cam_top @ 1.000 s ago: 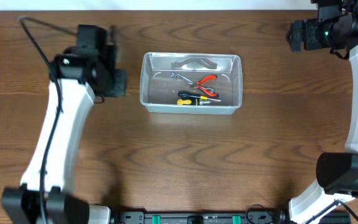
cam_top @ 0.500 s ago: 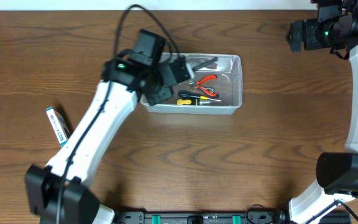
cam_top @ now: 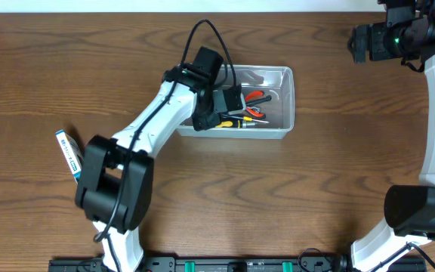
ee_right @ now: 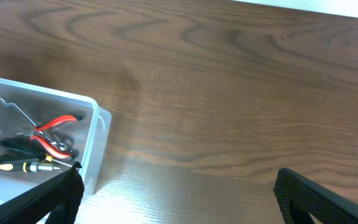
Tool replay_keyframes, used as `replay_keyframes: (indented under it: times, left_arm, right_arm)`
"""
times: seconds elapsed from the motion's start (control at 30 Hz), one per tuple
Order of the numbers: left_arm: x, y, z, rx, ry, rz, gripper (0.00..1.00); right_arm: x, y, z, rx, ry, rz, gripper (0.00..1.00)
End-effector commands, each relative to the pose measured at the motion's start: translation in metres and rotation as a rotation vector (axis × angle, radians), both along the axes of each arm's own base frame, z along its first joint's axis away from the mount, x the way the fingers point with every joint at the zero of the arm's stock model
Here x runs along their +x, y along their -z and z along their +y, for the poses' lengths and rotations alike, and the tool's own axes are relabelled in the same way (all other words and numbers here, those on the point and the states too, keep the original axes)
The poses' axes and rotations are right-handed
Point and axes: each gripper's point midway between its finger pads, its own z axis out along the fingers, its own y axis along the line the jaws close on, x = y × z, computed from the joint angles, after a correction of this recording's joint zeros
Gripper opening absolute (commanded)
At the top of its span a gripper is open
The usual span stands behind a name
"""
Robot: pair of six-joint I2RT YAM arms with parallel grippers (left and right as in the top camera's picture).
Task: Pack container
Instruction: 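Carry the marker into the container with the left gripper, then open the left gripper and move it to the blue-white box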
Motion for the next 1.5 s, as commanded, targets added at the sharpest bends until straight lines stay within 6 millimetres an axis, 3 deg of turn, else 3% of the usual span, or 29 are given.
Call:
replay_keyframes:
  times: [0.0,0.03,0.07,0.2,0.37,0.5,0.57,0.67,0.8,0.9,1.03,1.17,1.3,1.47]
  left_arm:
    - [0.001,0.003,-0.001,-0.005,0.016,0.003,0.07]
    - [0.001,0.003,-0.001,-0.004,0.016,0.005,0.12]
    - [0.001,0.003,-0.001,-0.004,0.016,0.005,0.24]
    - [0.001,0.003,-0.001,-0.004,0.015,0.006,0.34]
    - [0.003,0.003,0.001,0.004,0.01,-0.006,0.34]
    - [0.015,-0.015,0.006,0.025,-0.054,-0.065,0.35]
    - [0.031,-0.036,0.016,0.056,-0.153,-0.141,0.43]
    - [0.053,-0.079,0.032,0.057,-0.317,-0.267,0.63]
    - [0.069,-0.153,0.061,-0.046,-0.599,-0.414,0.88]
    - [0.061,-0.203,0.098,-0.146,-0.812,-0.481,0.97]
    - [0.033,-0.234,0.156,-0.238,-1.12,-0.471,0.98]
    - [-0.006,-0.233,0.225,-0.233,-1.46,-0.397,0.98]
    - [-0.044,-0.209,0.281,-0.177,-1.788,-0.287,0.98]
    - [-0.068,-0.173,0.309,-0.182,-1.946,-0.14,0.98]
  right_arm:
    - [0.0,-0.003,-0.001,-0.007,-0.003,-0.007,0.99]
    - [0.0,-0.003,-0.001,-0.007,-0.003,-0.007,0.99]
    - [0.0,-0.003,-0.001,-0.007,-0.003,-0.007,0.99]
    - [0.0,-0.003,-0.001,-0.008,-0.003,-0.008,0.99]
    - [0.0,-0.003,-0.002,-0.007,-0.002,-0.008,0.99]
    - [0.0,-0.003,-0.002,-0.007,-0.002,-0.007,0.99]
    - [0.0,-0.003,-0.002,-0.007,-0.002,-0.007,0.99]
    - [0.0,-0.002,-0.002,-0.007,-0.002,-0.007,0.99]
    - [0.0,-0.002,-0.002,-0.007,-0.002,-0.007,0.99]
    - [0.0,-0.002,-0.002,-0.007,-0.002,-0.007,0.99]
    - [0.0,-0.002,-0.002,-0.007,-0.002,-0.007,0.99]
    - [0.0,-0.003,-0.002,-0.007,-0.002,-0.007,0.99]
    - [0.0,-0.003,-0.002,-0.007,-0.002,-0.007,0.99]
    - [0.0,-0.003,-0.002,-0.007,-0.002,-0.008,0.99]
